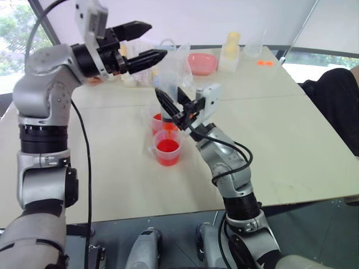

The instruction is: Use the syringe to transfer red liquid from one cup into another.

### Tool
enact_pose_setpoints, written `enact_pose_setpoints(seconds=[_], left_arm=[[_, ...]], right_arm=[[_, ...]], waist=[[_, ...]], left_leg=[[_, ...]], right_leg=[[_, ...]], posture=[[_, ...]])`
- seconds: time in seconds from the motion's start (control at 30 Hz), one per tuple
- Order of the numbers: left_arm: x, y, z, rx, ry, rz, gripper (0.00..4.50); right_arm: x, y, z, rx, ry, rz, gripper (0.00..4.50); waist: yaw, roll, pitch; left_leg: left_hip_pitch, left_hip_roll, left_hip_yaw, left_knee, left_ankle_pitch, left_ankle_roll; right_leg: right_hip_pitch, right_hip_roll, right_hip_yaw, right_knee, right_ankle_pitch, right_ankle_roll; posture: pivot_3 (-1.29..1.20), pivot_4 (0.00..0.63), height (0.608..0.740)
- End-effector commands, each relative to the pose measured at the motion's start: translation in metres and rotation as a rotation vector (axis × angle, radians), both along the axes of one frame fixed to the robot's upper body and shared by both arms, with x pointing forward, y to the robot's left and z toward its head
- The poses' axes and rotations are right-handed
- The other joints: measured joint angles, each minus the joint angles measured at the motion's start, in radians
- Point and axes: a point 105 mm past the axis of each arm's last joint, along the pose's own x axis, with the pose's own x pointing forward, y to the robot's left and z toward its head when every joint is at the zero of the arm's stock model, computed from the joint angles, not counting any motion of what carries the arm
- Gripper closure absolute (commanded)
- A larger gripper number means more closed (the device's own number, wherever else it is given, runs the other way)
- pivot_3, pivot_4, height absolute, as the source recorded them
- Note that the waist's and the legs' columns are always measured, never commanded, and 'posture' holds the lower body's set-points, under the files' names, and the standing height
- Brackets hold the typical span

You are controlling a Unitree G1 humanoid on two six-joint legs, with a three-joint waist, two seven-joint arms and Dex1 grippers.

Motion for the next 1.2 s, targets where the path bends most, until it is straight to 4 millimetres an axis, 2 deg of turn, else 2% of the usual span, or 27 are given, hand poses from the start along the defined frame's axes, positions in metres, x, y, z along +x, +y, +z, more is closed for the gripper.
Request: enact_pose_setpoints(seconds=[0.03,0.37,0.47,0.67,0.7,0.9,1.2], left_arm=[[0.003,-0.005,0.002,0.042,-0.051,0.023,0.51],[0.008,-0.021,0.012,0.05,-0.123,0.017,0.51],[0.007,-0.025,0.01,0.094,-0.137,0.003,1.29],[0.0,-0.033,0.001,0.191,-0.158,-0.062,4.16],[-0.002,-0.035,0.001,0.193,-0.158,-0.071,4.45],[-0.016,-0.043,-0.012,0.217,-0.083,-0.189,4.45],[-0.019,-0.043,-0.034,0.202,0.025,-0.232,4.45]], right_arm=[[-0.012,0.004,0.023,0.029,-0.104,0.026,3.03],[-0.013,0.006,0.021,0.013,-0.118,0.027,3.03],[-0.013,0.006,0.021,0.014,-0.121,0.026,3.03],[-0.014,0.006,0.023,0.018,-0.127,0.023,3.03],[-0.014,0.006,0.023,0.019,-0.128,0.022,3.03],[-0.017,0.007,0.028,0.033,-0.13,0.03,3.03],[-0.028,0.003,0.045,0.063,-0.16,0.04,3.03]], waist=[[0.001,0.0,0.0],[0.0,0.0,0.0],[0.0,0.0,0.0],[0.0,0.0,0.0],[0.0,0.0,0.0],[-0.001,0.0,0.0],[0.002,0.0,0.0]], left_leg=[[0.0,0.0,0.0,0.0,0.0,0.0],[0.0,0.0,0.0,0.0,0.0,0.0],[0.0,0.0,0.0,0.0,0.0,0.0],[0.0,0.0,0.0,0.0,0.0,0.0],[0.0,0.0,0.0,0.0,0.0,0.0],[0.0,0.0,0.0,0.0,0.0,0.0],[0.0,0.0,0.0,0.0,0.0,0.0]], right_leg=[[0.0,0.0,0.0,0.0,0.0,0.0],[0.0,0.0,0.0,0.0,0.0,0.0],[0.0,0.0,0.0,0.0,0.0,0.0],[0.0,0.0,0.0,0.0,0.0,0.0],[0.0,0.0,0.0,0.0,0.0,0.0],[0.0,0.0,0.0,0.0,0.0,0.0],[0.0,0.0,0.0,0.0,0.0,0.0]], posture=[[0.0,0.15,0.74],[0.0,0.15,0.74],[0.0,0.15,0.74],[0.0,0.15,0.74],[0.0,0.15,0.74],[0.0,0.15,0.74],[0.0,0.15,0.74]])
